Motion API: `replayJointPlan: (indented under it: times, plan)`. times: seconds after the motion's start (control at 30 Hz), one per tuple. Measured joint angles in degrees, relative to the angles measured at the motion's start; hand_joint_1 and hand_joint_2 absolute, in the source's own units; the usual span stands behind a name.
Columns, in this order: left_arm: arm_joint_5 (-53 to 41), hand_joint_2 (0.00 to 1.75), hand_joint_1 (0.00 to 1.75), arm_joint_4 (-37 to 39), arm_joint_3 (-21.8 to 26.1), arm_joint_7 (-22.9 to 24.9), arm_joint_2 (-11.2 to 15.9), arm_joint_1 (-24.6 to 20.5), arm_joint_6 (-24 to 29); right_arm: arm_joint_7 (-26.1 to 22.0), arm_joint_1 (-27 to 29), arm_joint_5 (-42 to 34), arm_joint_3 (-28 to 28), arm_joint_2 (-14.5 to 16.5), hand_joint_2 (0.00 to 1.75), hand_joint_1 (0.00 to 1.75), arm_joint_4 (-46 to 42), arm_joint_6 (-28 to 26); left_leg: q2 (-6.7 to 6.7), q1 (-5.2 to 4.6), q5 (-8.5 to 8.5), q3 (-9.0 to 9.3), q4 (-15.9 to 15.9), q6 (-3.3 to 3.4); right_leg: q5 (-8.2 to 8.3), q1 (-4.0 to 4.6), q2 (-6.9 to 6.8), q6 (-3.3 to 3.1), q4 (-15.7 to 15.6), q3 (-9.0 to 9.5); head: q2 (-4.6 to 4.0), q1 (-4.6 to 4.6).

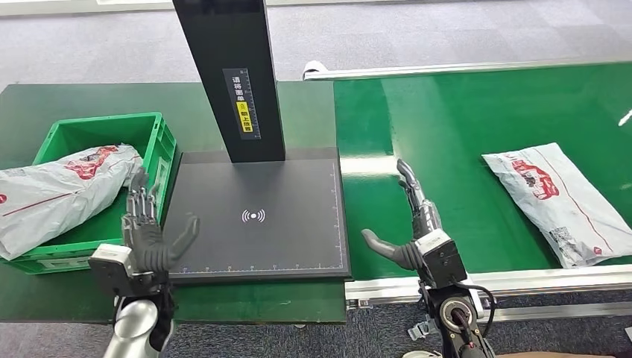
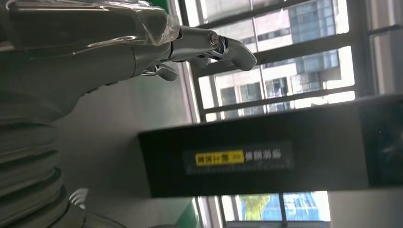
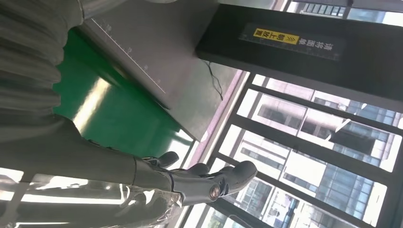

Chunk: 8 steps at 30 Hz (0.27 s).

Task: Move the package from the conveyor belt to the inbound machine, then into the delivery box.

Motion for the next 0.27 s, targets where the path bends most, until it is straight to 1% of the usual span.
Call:
replayJointPlan:
  times: [0.17,0.27]
  plan:
    - [0.0,1.75,0.00,0.0,-2.5,0.4,-1.7,1.7,-0.1,0.4,-0.1,0.5,0.0,0.8,1.75,0.00,0.7,0.5,-0.01,0.00,0.00,0.00,0.0,0.00,0.00,0.00,0.00,0.00,0.0,0.01,0.00,-0.01]
    - [0.5,1.75,0.00,0.0,-3.1,1.0,-2.4,2.2,-0.5,0.5,-0.3,0.6,0.0,1.0,1.75,0.00,1.1,0.9,-0.01,0.00,0.00,-0.01,0.0,0.00,0.00,0.00,0.00,0.00,0.0,0.01,0.01,-0.01]
